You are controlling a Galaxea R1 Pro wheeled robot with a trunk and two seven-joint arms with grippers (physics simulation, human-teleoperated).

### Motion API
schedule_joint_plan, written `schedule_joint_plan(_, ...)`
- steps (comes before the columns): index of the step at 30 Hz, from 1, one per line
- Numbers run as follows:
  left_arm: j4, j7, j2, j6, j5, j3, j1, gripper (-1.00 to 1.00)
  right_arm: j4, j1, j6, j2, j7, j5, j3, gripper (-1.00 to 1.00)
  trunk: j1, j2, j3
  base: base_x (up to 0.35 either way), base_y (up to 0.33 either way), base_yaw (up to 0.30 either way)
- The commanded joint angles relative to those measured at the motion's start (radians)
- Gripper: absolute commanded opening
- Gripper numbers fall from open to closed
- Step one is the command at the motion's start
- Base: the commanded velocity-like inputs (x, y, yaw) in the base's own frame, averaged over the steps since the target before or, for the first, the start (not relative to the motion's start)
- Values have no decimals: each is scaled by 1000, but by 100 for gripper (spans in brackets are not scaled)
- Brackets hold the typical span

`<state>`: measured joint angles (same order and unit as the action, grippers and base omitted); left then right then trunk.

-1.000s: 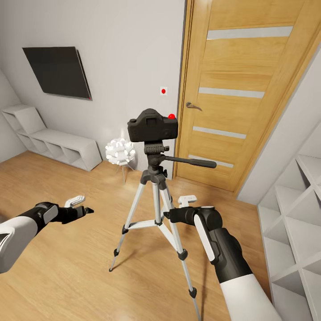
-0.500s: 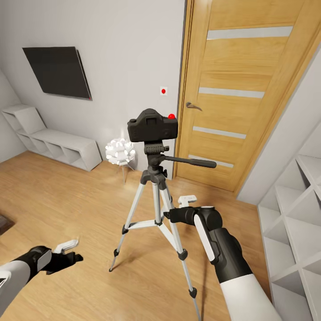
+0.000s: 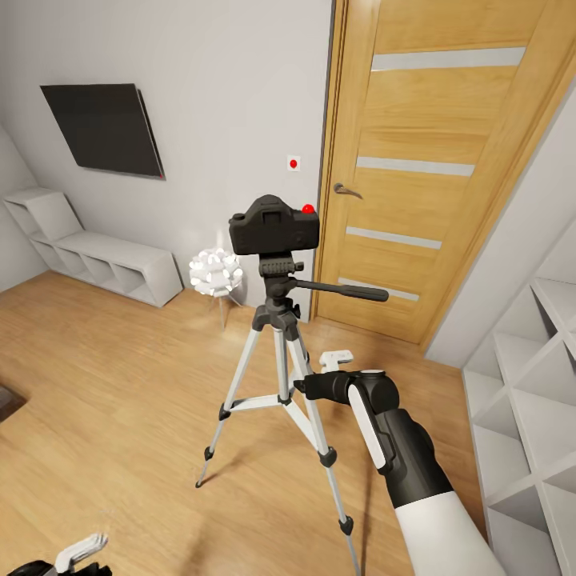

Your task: Attach the digital camera to the camera tripod in the bedroom.

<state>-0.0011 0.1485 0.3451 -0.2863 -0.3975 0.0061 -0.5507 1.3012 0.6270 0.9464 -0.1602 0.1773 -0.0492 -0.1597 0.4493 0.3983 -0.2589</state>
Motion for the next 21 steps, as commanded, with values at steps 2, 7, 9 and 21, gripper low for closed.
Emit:
schedule_joint_plan(2, 0, 1, -8, 7, -16, 2, 39, 100, 0, 0, 3, 0, -2, 23, 0, -100, 1, 2, -2, 0, 0, 0)
schedule_joint_plan(7, 0, -13, -55, 73, -29, 2, 152, 100, 0, 0, 3, -1, -3, 23, 0, -100, 1, 2, -2, 0, 0, 0)
schedule_joint_plan(9, 0, -52, -90, 127, -32, 2, 214, 100, -1, 0, 3, -1, -3, 23, 0, -100, 1, 2, -2, 0, 0, 0)
schedule_joint_plan(21, 0, -156, -158, 198, -35, 2, 280, 100, -1, 0, 3, 0, -2, 23, 0, -100, 1, 2, -2, 0, 0, 0)
